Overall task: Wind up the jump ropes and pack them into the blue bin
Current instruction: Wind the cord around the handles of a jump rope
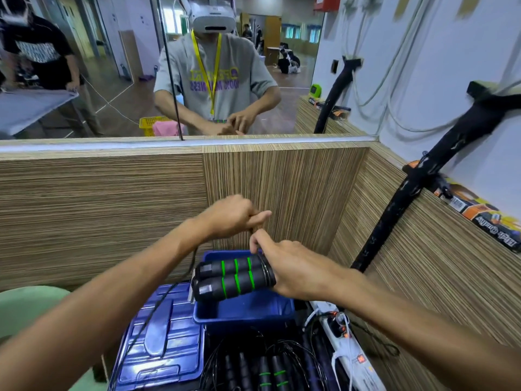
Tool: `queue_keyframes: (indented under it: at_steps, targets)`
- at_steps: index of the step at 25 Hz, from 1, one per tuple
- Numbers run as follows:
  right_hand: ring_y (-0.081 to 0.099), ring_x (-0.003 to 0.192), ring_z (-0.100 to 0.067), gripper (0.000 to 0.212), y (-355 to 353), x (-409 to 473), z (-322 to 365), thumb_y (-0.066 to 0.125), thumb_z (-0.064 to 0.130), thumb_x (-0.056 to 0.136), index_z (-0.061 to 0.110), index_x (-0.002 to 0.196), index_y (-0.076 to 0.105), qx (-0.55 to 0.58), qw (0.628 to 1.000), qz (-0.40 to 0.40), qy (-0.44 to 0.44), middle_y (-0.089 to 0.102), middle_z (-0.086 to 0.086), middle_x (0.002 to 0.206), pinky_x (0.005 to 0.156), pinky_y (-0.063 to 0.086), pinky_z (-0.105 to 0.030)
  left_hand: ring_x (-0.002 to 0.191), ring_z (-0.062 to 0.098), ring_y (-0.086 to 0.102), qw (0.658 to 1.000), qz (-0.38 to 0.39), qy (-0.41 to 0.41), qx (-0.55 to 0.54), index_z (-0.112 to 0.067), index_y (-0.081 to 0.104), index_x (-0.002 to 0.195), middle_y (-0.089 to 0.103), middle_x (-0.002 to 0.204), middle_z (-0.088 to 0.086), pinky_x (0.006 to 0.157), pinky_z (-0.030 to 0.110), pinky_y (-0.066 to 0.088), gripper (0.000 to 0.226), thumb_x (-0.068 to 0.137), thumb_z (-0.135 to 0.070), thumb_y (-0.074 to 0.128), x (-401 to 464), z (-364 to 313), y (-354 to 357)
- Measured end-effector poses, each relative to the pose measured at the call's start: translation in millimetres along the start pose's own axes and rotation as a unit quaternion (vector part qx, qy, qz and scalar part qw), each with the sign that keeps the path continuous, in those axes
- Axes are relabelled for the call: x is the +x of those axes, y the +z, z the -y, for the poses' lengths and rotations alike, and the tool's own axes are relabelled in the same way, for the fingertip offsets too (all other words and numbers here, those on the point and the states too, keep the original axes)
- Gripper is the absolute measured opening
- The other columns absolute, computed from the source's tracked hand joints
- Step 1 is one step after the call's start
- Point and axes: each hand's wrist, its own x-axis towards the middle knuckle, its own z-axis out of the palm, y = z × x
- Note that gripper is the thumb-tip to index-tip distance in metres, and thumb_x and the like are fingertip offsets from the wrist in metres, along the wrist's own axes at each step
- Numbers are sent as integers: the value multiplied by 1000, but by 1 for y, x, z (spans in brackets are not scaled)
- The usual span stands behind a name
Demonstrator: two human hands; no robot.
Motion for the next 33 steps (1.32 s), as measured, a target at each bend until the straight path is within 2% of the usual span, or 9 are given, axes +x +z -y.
queue_keyframes:
  at_steps: [4, 5, 9, 15, 19, 21, 24, 25, 33]
  targets:
    - [63, 89, -40, 72, 11, 14, -10, 53, 3, 89, 3, 150, 15, -76, 992, -45, 85, 63, -17, 95, 71, 49, -47, 60, 21, 59, 982, -110, 40, 147, -10, 61, 71, 50, 59, -1, 58, 31, 46, 58, 103, -46, 29, -7, -36, -2]
    - [64, 86, -38, 74, 13, 17, -11, 52, 1, 89, 1, 151, 11, -73, 991, -56, 97, 63, -17, 93, 70, 51, -46, 61, 22, 58, 982, -117, -2, 148, -9, 60, 71, 51, 61, 0, 58, 32, 46, 56, 103, -45, 29, -12, -38, -2]
    - [60, 63, -28, 46, 6, 22, -20, 54, -1, 89, 13, 124, 28, -25, 983, -115, 142, 58, -7, 73, 49, 42, -36, 54, 18, 56, 987, -144, -70, 21, -11, 55, 67, 54, 60, 1, 49, 29, 44, 51, 101, -44, 36, -21, -36, -3]
    - [63, 94, -42, 23, -15, 37, -34, 59, 15, 91, 11, 108, 45, -22, 963, -165, 213, 62, -17, 96, 64, 44, -40, 81, 37, 62, 973, -202, -89, -72, -12, 59, 93, 67, 85, 13, 65, 40, 47, 38, 102, -38, 34, -46, -63, 34]
    - [63, 94, -41, 27, -21, 39, -46, 61, 13, 87, 13, 109, 46, -16, 950, -193, 245, 57, -11, 90, 64, 44, -37, 53, 7, 51, 944, -199, -65, -253, -20, 50, 71, 52, 57, -4, 53, 24, 38, 38, 103, -33, 35, -58, -62, 62]
    - [63, 93, -40, 27, -18, 39, -45, 62, 11, 86, 14, 108, 47, -9, 951, -186, 248, 58, -9, 90, 67, 49, -39, 44, 5, 35, 907, -167, -84, -376, -20, 48, 67, 40, 52, -9, 46, 21, 29, 41, 103, -34, 36, -56, -61, 70]
    - [63, 89, -37, 30, -18, 38, -43, 62, 9, 85, 15, 112, 50, 5, 953, -188, 239, 61, -9, 92, 71, 53, -40, 43, 7, 23, 771, -53, -131, -621, -21, 45, 69, 30, 52, -7, 42, 21, 20, 39, 102, -40, 38, -59, -53, 71]
    - [63, 86, -35, 32, -20, 37, -42, 61, 8, 84, 15, 114, 51, 12, 954, -192, 230, 61, -7, 91, 70, 51, -38, 43, 7, 22, 760, -41, -133, -635, -22, 42, 66, 28, 52, -8, 43, 21, 18, 42, 102, -43, 38, -61, -50, 75]
    - [64, 73, -22, 40, -29, 15, -27, 66, 12, 77, 31, 109, 51, 59, 981, -159, 98, 64, 4, 81, 64, 54, -39, 44, 5, 25, 866, -106, -144, -467, -24, 34, 49, 32, 42, -11, 46, 28, 22, 53, 93, -45, 55, -52, -32, 78]
